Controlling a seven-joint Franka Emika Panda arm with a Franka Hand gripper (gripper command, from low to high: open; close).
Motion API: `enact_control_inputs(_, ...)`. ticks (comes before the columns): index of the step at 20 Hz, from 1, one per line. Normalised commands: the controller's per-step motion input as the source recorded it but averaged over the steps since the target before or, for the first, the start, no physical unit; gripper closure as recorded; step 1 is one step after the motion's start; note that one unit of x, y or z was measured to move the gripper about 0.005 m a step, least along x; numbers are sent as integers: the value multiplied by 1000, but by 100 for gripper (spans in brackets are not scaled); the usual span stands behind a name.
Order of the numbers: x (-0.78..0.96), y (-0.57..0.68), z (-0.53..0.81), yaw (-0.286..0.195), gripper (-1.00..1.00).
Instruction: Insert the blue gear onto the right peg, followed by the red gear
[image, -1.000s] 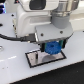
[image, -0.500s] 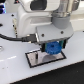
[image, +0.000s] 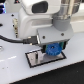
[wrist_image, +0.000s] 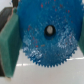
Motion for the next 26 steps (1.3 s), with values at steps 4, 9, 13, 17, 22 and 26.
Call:
enact_control_inputs(4,74,7,-24,0,100)
enact_control_inputs(9,152,33,-184,0,100)
enact_control_inputs(13,127,32,-171,0,100)
enact_control_inputs(17,47,49,-71,0,100)
enact_control_inputs(22,17,79,2,0,100)
enact_control_inputs(26,-3,106,122,0,-100)
